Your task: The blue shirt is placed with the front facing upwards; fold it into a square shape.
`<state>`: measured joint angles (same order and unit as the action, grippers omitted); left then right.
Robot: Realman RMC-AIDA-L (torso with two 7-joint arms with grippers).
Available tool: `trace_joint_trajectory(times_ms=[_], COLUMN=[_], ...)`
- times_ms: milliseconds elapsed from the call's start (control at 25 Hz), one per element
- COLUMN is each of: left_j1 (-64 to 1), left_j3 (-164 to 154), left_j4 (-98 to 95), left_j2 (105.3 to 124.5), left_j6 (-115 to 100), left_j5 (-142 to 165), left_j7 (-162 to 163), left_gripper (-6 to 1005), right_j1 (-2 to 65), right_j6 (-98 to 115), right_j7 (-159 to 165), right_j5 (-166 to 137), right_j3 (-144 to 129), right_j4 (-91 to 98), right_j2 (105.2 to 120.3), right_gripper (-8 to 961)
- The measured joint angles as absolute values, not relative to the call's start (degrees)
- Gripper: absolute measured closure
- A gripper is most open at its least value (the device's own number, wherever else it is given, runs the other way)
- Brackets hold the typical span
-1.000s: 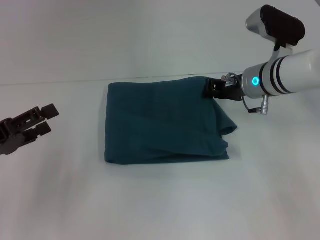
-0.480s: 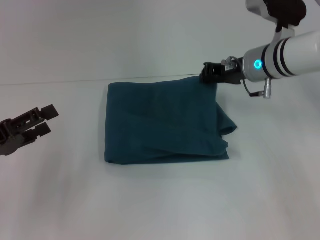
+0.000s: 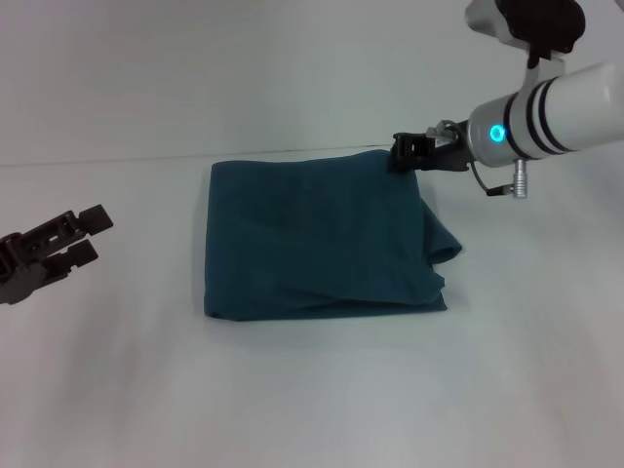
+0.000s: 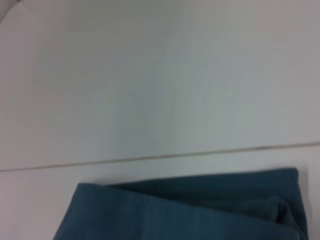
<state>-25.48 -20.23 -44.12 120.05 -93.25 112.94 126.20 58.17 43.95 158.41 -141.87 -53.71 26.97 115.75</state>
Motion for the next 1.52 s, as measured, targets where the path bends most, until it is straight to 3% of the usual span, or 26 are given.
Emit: trace_joint_trajectory(times_ms=[280, 440, 960, 1520], left_j1=[-25.49, -25.67, -25.57, -25.95], left_j3=[-20.13, -20.15, -20.3, -20.3], left_j4=[-43.98, -43.6, -43.15, -42.82], left_j2=[120.06, 120.05, 120.05, 120.08], left_j6=[-93.25, -93.23, -92.65, -92.41], left_j5=[112.84, 112.84, 112.87, 112.91], left_j7=[126.23, 126.22, 126.02, 125.81], left_gripper=[62, 62, 62, 62], right_j1=[56.95, 56.37, 57.01, 57.7], right_j6=[45.79, 45.33, 35.85, 31.21], right_j7=[159.61, 159.26, 159.68, 159.36], right_j5=[-142.09, -141.93, -141.78, -141.6], right_j3=[-53.59, -53.52, -53.56, -53.51], right_j4=[25.9, 25.66, 20.92, 19.16], right_j2=[113.76, 113.61, 115.82, 117.41], right_gripper=[858, 798, 530, 594])
